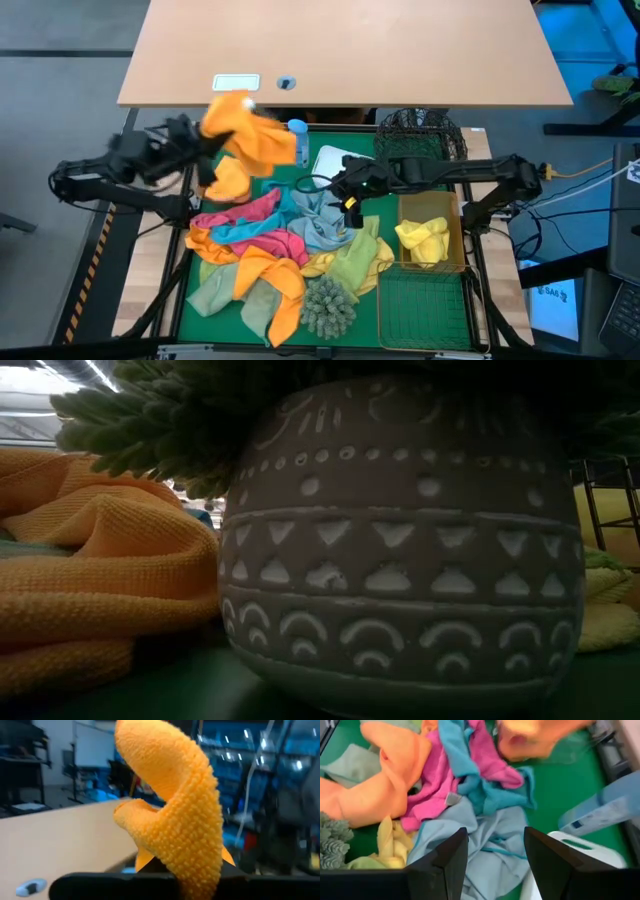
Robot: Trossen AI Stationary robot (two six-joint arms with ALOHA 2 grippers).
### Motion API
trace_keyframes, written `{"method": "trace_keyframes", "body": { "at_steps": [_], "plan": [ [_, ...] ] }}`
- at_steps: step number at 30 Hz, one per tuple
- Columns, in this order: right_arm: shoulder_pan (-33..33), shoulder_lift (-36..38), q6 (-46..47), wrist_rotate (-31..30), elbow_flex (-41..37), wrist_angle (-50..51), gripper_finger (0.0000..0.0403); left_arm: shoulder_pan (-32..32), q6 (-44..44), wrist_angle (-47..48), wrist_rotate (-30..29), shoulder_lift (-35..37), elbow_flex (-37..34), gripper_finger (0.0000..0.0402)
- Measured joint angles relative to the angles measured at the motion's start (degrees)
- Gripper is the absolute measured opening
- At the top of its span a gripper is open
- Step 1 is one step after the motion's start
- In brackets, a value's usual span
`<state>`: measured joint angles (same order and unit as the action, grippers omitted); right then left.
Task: Sort microfiber towel by color & place in baskets
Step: Put the orange microfiber towel into the transparent bin
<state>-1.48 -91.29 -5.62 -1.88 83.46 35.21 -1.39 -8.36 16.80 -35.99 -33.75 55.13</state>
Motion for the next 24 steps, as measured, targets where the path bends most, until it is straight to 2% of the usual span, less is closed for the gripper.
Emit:
{"method": "trace_keyframes", "body": {
  "at_steps": [6,10,13,18,20,24],
  "plan": [
    [0.0,0.0,1.5,0.5,-5.4,-4.9,0.0193,0.0,0.0,1.2,-5.2,8.2,0.1,0.0004],
    [0.0,0.0,3.0,0.4,-7.1,-5.6,0.0193,0.0,-1.1,7.6,-10.3,11.2,0.1,0.0004],
    [0.0,0.0,3.0,0.6,-7.7,-5.6,0.0193,0.0,-7.5,17.3,-14.0,11.8,0.1,0.0004],
    [0.0,0.0,3.0,1.9,-8.2,-5.8,0.0193,0.0,-22.3,32.6,-14.1,11.1,-0.5,0.0004],
    [0.0,0.0,3.0,1.9,-8.2,-5.9,0.0193,0.0,-26.9,35.9,-13.9,10.7,-2.0,0.0004],
    [0.0,0.0,3.0,1.9,-8.2,-6.8,0.0193,0.0,-31.5,36.3,-13.9,10.8,-5.5,0.0004]
  ]
}}
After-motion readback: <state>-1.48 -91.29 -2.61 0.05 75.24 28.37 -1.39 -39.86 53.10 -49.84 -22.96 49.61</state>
